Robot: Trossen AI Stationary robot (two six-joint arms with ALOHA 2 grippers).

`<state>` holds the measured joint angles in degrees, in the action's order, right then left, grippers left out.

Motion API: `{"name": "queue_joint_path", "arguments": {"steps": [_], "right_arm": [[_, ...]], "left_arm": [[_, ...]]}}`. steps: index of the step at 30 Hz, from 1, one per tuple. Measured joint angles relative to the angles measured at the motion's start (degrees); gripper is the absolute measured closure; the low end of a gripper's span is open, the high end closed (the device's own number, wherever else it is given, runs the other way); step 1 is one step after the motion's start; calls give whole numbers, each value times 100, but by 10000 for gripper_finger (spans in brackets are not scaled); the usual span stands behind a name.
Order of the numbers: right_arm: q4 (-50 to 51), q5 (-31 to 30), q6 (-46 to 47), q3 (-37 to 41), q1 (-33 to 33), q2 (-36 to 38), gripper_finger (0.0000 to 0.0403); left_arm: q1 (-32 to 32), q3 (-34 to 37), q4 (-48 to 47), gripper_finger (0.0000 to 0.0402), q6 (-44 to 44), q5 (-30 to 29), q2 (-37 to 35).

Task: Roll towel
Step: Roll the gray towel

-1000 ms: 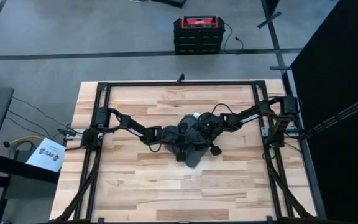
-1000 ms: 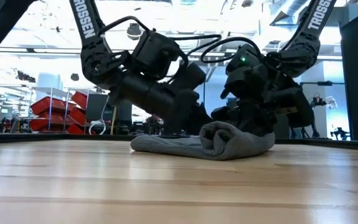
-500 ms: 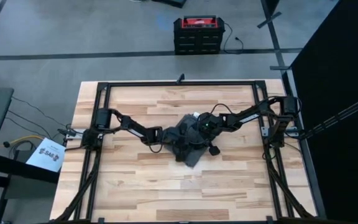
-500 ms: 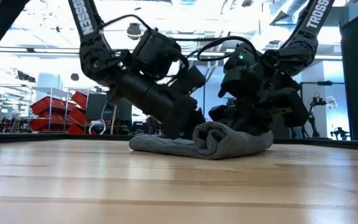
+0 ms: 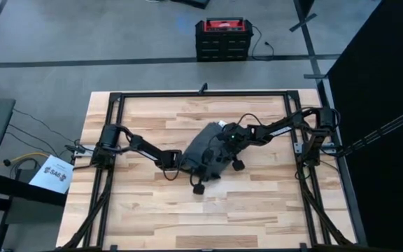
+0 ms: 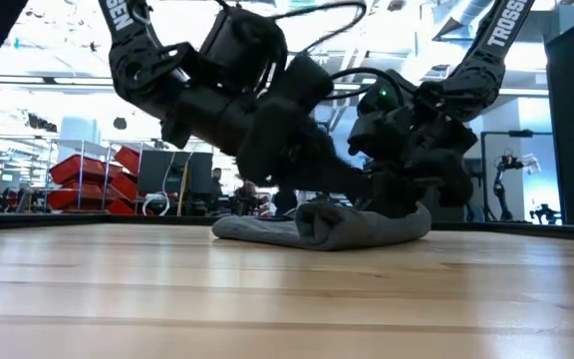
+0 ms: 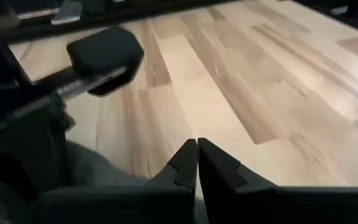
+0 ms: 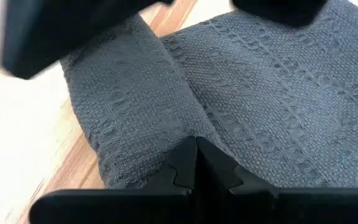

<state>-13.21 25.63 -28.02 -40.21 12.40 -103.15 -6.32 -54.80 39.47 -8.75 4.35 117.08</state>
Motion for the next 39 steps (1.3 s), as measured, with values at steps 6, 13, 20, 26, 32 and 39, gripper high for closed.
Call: {"name": "queue_joint_path", "arguments": {"steps": [6, 13, 20, 26, 32, 39], "right_arm": [[33, 29, -20, 4, -25, -3, 403], [54, 87, -4, 11, -59, -5, 403], [346, 69, -30, -127, -57, 65, 403], [1636, -996, -335, -395, -86, 678, 403], [1850, -2187, -748, -499, -79, 910, 403], [2879, -2748, -861, -892, -273, 734, 403]], "left_arm": [[189, 14, -236, 401, -174, -127, -46], [600, 10, -83, 402, -213, 27, 34], [769, -9, 638, 402, 318, 541, 849], [939, -27, 782, 402, 716, 801, 1101], [939, -8, 875, 402, 746, 839, 1112], [1000, 3, 884, 402, 926, 885, 1117]]}}
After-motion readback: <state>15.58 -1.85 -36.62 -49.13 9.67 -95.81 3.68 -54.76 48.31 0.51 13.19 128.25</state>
